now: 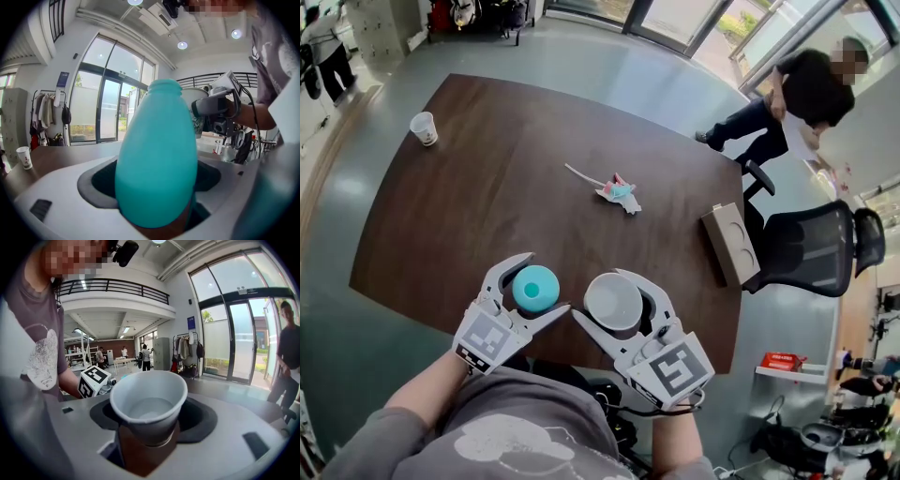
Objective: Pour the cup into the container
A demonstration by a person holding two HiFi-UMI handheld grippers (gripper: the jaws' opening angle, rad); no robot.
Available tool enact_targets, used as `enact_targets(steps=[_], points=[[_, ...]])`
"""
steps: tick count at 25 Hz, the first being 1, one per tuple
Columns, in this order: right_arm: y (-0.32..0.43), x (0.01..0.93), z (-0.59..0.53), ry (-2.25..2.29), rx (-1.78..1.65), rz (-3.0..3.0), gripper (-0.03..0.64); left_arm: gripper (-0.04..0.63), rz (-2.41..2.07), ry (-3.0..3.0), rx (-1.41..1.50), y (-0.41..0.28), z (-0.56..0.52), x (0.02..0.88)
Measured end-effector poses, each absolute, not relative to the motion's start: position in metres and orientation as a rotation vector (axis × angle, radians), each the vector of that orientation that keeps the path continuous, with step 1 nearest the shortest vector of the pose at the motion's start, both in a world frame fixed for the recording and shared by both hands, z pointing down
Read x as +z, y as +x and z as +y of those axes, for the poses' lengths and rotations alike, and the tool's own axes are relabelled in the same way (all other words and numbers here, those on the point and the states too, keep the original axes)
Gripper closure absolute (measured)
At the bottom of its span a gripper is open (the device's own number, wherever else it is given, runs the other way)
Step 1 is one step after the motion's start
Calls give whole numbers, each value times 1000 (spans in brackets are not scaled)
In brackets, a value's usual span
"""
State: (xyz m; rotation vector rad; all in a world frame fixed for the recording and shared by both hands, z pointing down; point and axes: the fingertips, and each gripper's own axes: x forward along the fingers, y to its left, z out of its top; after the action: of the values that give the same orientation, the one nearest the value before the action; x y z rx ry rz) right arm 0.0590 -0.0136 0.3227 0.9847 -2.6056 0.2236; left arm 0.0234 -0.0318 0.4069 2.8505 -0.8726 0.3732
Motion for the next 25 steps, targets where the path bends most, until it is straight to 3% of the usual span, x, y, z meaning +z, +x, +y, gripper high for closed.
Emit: enact_targets(steps=[25], points=[[30, 334, 4, 578, 35, -2340, 324, 164, -865, 2856, 433, 33, -28, 418]])
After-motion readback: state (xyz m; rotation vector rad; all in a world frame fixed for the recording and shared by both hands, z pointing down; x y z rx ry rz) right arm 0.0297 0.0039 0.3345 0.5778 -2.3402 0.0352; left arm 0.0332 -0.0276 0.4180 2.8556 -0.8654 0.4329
